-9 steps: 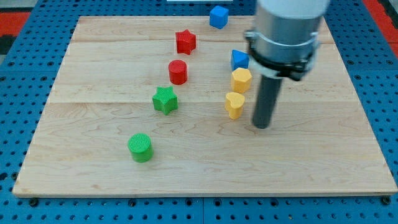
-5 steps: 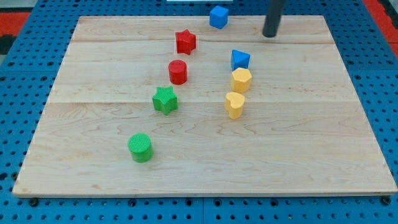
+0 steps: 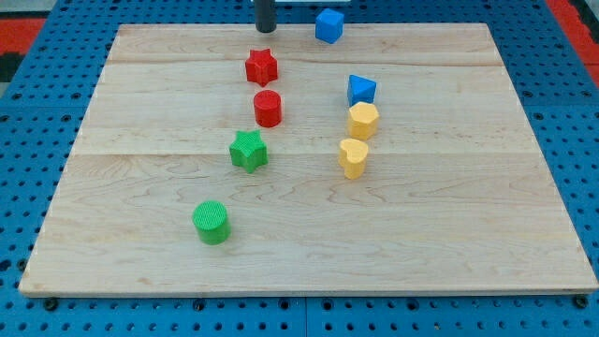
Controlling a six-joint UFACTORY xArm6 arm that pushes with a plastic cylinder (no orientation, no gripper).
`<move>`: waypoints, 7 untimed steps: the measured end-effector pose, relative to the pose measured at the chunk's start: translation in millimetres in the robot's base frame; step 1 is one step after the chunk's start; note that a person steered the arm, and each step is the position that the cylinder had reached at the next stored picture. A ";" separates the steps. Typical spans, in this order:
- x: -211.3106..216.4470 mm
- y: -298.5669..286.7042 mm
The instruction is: Nudge red star closer to red circle
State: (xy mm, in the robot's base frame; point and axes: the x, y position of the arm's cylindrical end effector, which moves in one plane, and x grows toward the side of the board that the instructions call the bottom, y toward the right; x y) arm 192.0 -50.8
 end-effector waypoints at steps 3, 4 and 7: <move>2.3 53.6; 27.7 85.9; -0.5 193.3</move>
